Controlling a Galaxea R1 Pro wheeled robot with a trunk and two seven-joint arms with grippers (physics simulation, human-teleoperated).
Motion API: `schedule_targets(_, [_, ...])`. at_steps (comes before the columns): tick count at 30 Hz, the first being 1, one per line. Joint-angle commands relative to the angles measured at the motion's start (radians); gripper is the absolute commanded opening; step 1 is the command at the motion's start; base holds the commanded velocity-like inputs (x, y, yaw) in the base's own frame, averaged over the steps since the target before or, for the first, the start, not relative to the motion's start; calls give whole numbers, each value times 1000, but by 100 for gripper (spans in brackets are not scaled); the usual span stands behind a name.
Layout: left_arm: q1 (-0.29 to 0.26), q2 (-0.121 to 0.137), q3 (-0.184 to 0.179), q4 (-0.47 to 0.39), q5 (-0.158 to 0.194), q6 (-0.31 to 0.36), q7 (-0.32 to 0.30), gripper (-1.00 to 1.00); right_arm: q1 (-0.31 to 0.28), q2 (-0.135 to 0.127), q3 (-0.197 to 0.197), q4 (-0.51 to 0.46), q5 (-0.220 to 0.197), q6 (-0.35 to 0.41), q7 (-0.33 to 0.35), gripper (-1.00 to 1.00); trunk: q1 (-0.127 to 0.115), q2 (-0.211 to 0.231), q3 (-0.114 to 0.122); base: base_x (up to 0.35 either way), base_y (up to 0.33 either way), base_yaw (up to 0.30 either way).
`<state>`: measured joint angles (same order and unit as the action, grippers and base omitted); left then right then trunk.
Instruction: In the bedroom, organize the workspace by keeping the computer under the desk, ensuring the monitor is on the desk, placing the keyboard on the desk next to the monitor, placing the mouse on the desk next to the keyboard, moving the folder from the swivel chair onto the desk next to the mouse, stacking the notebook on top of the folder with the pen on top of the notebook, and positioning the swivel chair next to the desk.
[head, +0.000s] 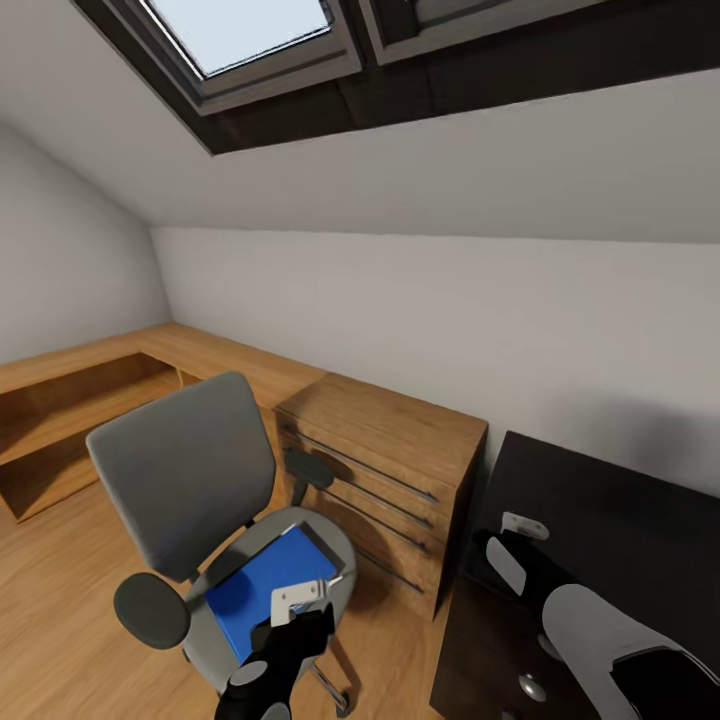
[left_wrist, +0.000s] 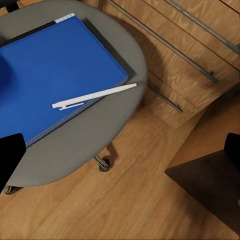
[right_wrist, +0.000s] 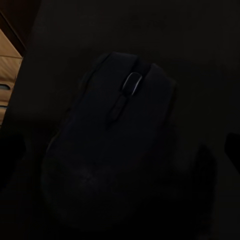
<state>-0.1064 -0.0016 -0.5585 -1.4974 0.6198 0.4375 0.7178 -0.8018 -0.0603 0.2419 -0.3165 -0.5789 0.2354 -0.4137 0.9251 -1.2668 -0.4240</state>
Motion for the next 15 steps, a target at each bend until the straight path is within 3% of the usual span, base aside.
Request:
schedule_targets(1, [-1, 0, -4, -1, 6, 3, 10, 100, 0, -1, 8, -3, -6, 7, -7, 100, 4, -8, -4, 0, 0, 0])
schedule_targets(15, [-1, 5, -15, 3, 7, 3, 13, 100, 0, -1, 8, -3, -6, 7, -7, 100, 8, -15, -8, 0, 0, 0])
